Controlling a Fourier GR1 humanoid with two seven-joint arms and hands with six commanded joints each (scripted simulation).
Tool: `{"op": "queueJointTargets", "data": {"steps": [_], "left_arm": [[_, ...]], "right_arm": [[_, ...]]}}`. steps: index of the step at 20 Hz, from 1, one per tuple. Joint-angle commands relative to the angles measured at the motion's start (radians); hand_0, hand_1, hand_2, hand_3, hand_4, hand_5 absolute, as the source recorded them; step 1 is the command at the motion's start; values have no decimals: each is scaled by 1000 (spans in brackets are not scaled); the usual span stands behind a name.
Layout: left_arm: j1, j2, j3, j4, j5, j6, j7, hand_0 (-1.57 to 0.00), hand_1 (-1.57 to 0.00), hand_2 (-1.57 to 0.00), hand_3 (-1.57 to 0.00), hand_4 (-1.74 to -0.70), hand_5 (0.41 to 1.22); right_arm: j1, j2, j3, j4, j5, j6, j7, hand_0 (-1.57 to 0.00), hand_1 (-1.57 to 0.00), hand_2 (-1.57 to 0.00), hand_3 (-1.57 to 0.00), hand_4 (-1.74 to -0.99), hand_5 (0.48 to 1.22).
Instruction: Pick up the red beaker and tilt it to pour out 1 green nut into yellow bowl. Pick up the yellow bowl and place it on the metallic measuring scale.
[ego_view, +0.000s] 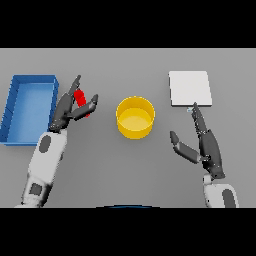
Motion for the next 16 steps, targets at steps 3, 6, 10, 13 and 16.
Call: {"op": "queueJointTargets", "data": {"steps": [3,6,10,13,16], "left_arm": [[-29,-16,38,64,39,-7,-63,1,1,1,1,-1270,700],[-55,-39,68,137,62,-2,-123,-4,-7,-54,-37,-1328,738],[-89,-65,91,195,48,78,-159,-551,-588,-662,-728,-1471,943],[-110,-51,64,216,-9,116,-153,-1049,-1067,-1106,-1058,-1589,1079],[-122,-55,62,237,1,106,-181,-1304,-1313,-1333,-1237,-1597,1148]], "right_arm": [[-8,-1,-8,-5,-20,7,18,1,1,1,1,-1244,643],[-7,-5,-11,-6,-17,5,22,1,1,1,1,-1244,644],[-11,-7,-12,-7,-11,0,25,1,1,1,1,-1237,648],[-7,-7,-13,-13,-16,3,34,1,1,1,1,-1239,648],[-4,-9,-17,-17,-33,13,17,1,1,1,1,-1250,647]]}}
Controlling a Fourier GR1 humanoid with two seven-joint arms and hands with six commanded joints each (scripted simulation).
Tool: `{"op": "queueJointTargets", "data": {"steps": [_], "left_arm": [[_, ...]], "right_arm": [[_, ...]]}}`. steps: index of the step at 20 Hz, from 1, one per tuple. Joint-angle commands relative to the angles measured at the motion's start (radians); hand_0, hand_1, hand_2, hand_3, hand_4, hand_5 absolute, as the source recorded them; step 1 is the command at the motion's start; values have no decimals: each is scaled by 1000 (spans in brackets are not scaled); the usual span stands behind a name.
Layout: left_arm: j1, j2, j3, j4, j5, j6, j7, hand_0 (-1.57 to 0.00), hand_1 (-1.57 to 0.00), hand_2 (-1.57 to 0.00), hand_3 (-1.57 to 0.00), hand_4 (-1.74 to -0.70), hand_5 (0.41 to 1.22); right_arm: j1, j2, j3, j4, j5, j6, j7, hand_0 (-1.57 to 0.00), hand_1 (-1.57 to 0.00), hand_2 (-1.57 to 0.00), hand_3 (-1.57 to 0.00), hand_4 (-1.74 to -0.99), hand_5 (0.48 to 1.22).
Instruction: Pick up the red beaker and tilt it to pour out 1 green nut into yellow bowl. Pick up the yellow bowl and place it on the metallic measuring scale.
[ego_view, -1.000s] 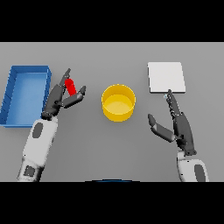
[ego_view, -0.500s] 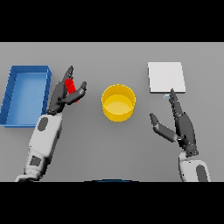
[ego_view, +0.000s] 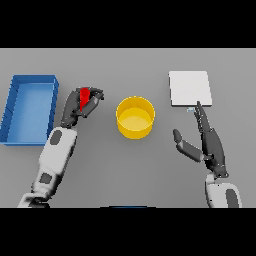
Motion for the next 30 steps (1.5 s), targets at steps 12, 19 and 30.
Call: {"op": "queueJointTargets", "data": {"steps": [12,19,30], "left_arm": [[9,28,-10,-204,91,-115,73,-1553,-1553,-1555,-1548,-1720,1131],[0,75,-74,-260,-2,-118,134,-1559,-1560,-1561,-1556,-1727,1138],[-147,217,-380,-298,-379,-239,321,-1570,-1570,-1570,-1570,-1740,1147]], "right_arm": [[-5,4,15,16,31,-10,-27,1,1,1,1,-1226,650],[-5,-3,17,29,63,-27,-48,1,1,1,1,-1213,662],[-3,-11,14,13,47,-8,-10,1,1,1,1,-1182,668]]}}
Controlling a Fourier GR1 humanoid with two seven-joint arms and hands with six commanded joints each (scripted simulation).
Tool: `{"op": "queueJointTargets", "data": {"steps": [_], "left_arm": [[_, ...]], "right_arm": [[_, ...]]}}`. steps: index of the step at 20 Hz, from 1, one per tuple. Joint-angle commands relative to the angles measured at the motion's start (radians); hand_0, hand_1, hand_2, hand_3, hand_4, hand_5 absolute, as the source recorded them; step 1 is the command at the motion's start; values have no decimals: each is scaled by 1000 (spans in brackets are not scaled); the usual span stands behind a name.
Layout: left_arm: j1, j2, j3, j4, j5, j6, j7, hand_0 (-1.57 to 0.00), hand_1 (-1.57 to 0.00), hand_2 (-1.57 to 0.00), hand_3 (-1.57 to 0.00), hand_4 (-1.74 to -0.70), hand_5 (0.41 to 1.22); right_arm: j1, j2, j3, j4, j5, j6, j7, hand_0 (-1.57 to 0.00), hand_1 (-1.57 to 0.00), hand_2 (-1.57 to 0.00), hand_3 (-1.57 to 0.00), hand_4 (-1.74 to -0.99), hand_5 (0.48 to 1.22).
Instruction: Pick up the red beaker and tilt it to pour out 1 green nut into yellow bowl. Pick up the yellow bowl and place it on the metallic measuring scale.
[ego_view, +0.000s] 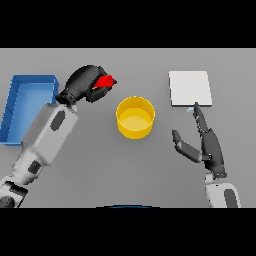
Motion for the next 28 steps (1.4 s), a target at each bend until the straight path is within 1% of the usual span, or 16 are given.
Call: {"op": "queueJointTargets", "data": {"steps": [1,2,4,5,6,7,9,11,13,14,17,19,23,24,25,28], "left_arm": [[-12,9,-36,-5,-41,-14,10,-1570,-1570,-1570,-1570,-1740,1162],[-22,21,-81,-11,-94,-25,17,-1570,-1570,-1570,-1570,-1740,1174],[-63,28,-140,5,-167,-62,43,-1571,-1571,-1571,-1570,-1741,1191],[-89,20,-167,36,-201,-74,49,-1571,-1571,-1571,-1571,-1741,1197],[-106,28,-195,51,-235,-98,49,-1571,-1571,-1571,-1571,-1689,1202],[-125,28,-223,62,-264,-124,50,-1571,-1571,-1571,-1492,-1698,1205],[-167,45,-273,80,-318,-166,16,-1571,-1571,-1571,-1383,-1710,1211],[-221,44,-322,111,-370,-212,-3,-1571,-1571,-1571,-1349,-1717,1215],[-260,47,-360,143,-410,-228,-41,-1571,-1571,-1571,-1295,-1719,1217],[-272,42,-382,158,-427,-236,-63,-1571,-1571,-1571,-1350,-1721,1218],[-313,31,-445,190,-484,-236,-118,-1571,-1571,-1571,-1458,-1727,1219],[-348,32,-484,205,-524,-250,-143,-1571,-1571,-1571,-1499,-1730,1220],[-396,51,-571,208,-607,-244,-204,-1571,-1571,-1571,-1541,-1736,1221],[-407,55,-597,210,-632,-245,-213,-1571,-1571,-1571,-1547,-1737,1221],[-420,51,-616,215,-650,-250,-223,-1571,-1571,-1571,-1552,-1738,1221],[-453,50,-664,231,-700,-244,-245,-1571,-1571,-1571,-1561,-1737,1221]], "right_arm": [[12,8,9,-13,0,2,-3,1,1,1,1,-1181,669],[13,7,11,-11,11,-4,2,1,1,1,1,-1183,671],[24,6,7,-20,-8,7,-16,1,1,1,1,-1182,674],[17,17,13,-20,4,-4,-6,1,1,1,1,-1187,676],[25,12,11,-25,4,-3,1,1,1,1,1,-1191,675],[15,14,1,-20,-7,-5,17,1,1,1,1,-1190,675],[13,28,8,-8,-11,-3,22,1,1,1,1,-1195,671],[15,26,-10,-14,-43,4,18,1,1,1,1,-1197,659],[13,39,-4,-6,-45,5,31,1,1,1,1,-1206,639],[12,34,-15,-1,-53,3,28,1,1,1,1,-1212,631],[14,47,9,-3,-5,-22,12,1,1,1,1,-1221,610],[15,40,0,1,0,-31,10,1,1,1,1,-1213,591],[29,41,7,0,13,-36,-28,1,1,1,1,-1173,572],[13,43,5,0,14,-41,-13,1,1,1,1,-1160,569],[15,38,-2,-6,1,-34,-20,1,1,1,1,-1152,567],[-4,40,-12,6,-17,-30,-2,1,1,1,1,-1135,567]]}}
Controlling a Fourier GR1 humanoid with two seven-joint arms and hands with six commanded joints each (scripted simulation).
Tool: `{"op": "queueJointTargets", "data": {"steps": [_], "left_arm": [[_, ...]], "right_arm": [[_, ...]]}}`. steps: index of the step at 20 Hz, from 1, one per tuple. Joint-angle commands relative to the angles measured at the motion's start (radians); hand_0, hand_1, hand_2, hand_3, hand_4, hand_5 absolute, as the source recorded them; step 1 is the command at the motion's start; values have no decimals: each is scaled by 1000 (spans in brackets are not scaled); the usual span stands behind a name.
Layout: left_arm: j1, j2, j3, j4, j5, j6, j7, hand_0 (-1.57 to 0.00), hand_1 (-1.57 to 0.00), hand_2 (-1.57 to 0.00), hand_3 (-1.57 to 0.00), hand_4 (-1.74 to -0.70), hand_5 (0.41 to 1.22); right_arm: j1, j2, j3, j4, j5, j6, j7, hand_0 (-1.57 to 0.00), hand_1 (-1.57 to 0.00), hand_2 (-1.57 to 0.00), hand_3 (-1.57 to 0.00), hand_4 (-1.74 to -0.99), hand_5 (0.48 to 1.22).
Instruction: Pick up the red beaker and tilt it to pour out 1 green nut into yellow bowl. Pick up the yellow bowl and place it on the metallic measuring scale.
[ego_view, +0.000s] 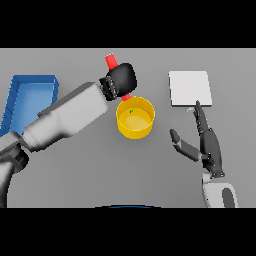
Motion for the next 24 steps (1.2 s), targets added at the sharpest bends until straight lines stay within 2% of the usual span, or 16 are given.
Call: {"op": "queueJointTargets", "data": {"steps": [1,4,6,8,11,13,14,15,17,19,21,22,24], "left_arm": [[-8,1,-20,14,-23,16,-5,-1571,-1571,-1571,-1563,-1736,1221],[-34,-11,-68,37,-72,49,-31,-1571,-1571,-1571,-1567,-1733,1221],[-51,-24,-94,51,-103,47,-29,-1571,-1571,-1571,-1568,-1732,1221],[-81,-35,-118,60,-133,57,-34,-1571,-1571,-1571,-1569,-1733,1221],[-150,-42,-144,58,-165,51,-71,-1571,-1571,-1571,-1570,-1732,1221],[-256,-18,-132,92,-180,63,-115,-1571,-1571,-1571,-1570,-1729,1221],[-290,-5,-114,103,-178,72,-114,-1571,-1571,-1571,-1571,-1728,1221],[-318,9,-83,117,-162,59,-117,-1571,-1571,-1571,-1571,-1727,1221],[-362,34,-17,181,-139,100,-90,-1571,-1571,-1571,-1571,-1720,1221],[-422,70,76,242,-90,97,-63,-1571,-1571,-1571,-1571,-1722,1221],[-456,98,200,326,-9,59,-2,-1571,-1571,-1571,-1571,-1728,1221],[-466,118,299,363,67,26,42,-1571,-1571,-1571,-1523,-1731,1221],[-458,175,465,436,199,15,99,-1571,-1571,-1571,-1509,-1735,1221]], "right_arm": [[9,8,10,-2,10,-5,-1,1,1,1,1,-1130,565],[2,-3,6,3,18,-5,-5,1,1,1,1,-1136,578],[28,10,19,-8,16,-1,-29,1,1,1,1,-1135,580],[19,8,12,-12,15,-8,-14,1,1,1,1,-1130,577],[26,8,16,-24,29,-16,-1,1,1,1,1,-1138,572],[28,11,15,-22,20,-12,-4,1,1,1,1,-1138,565],[21,8,18,-23,34,-19,-1,1,1,1,1,-1135,563],[14,5,16,-23,34,-19,2,1,1,1,1,-1133,557],[13,11,22,-23,28,-12,-12,1,1,1,1,-1131,553],[2,10,19,-24,16,-5,-5,1,1,1,1,-1117,554],[-5,5,17,1,6,9,-21,1,1,1,1,-1104,563],[-14,2,14,7,-3,17,-30,1,1,1,1,-1102,572],[-22,10,24,14,3,16,-30,1,1,1,1,-1105,578]]}}
